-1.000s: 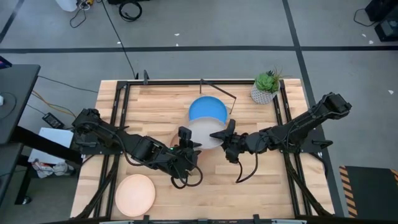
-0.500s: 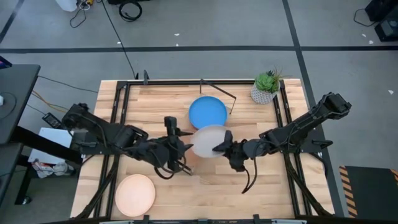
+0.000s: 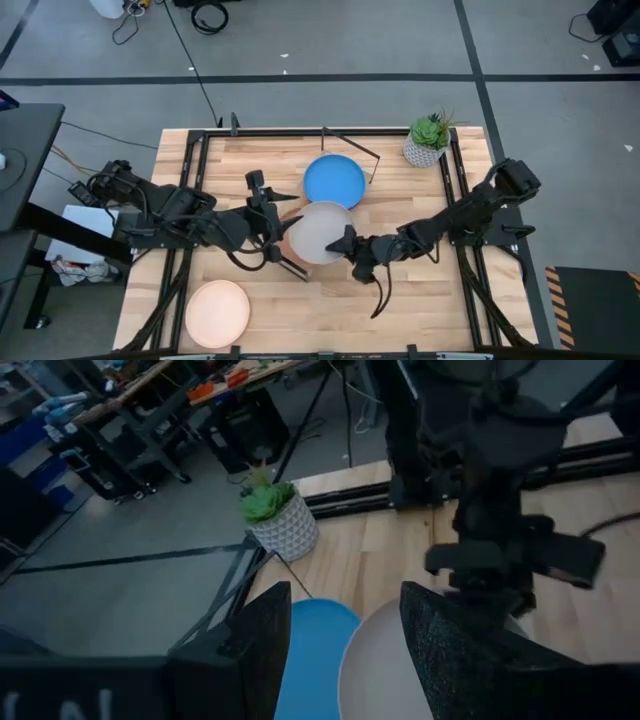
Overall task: Place and stack plates onto a shelf
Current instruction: Stack the gray plate on top of the brown plate
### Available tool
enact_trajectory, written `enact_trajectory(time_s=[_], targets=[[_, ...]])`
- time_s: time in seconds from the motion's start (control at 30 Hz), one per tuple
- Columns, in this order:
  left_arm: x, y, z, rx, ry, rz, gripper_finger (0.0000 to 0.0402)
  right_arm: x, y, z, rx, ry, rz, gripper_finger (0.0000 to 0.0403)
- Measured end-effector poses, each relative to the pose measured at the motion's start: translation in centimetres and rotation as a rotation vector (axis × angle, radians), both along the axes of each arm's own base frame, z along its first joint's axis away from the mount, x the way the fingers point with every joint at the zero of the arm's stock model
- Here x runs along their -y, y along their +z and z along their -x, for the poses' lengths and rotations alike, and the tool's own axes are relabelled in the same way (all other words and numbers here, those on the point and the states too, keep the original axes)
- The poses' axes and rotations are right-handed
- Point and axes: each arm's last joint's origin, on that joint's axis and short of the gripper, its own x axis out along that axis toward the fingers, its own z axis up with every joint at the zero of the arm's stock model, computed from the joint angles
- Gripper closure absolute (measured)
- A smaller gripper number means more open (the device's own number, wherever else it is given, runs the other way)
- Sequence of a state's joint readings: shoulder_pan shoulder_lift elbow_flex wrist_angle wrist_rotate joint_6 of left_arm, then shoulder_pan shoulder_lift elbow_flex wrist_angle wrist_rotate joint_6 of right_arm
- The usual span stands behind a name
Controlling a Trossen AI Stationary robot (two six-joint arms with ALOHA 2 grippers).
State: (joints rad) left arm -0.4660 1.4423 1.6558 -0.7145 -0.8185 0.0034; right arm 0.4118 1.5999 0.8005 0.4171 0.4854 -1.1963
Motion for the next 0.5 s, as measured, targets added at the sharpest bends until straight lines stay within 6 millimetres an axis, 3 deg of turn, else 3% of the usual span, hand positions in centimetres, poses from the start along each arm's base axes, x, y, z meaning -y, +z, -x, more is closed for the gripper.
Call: enact_trajectory(time_s=[0.3, 0.5], targets=[[-0.2, -0.2, 0.0, -0.02, 0.006, -0.011, 0.0205, 0.4, -2.9, -1.9, -0.001, 0.059, 0.063, 0.0343], [-0.6, -0.2, -0.2, -0.015, 0.029, 0.005, 0.0205, 1.3, -3.2, -2.6, 0.009, 0.13, 0.004, 0.034]])
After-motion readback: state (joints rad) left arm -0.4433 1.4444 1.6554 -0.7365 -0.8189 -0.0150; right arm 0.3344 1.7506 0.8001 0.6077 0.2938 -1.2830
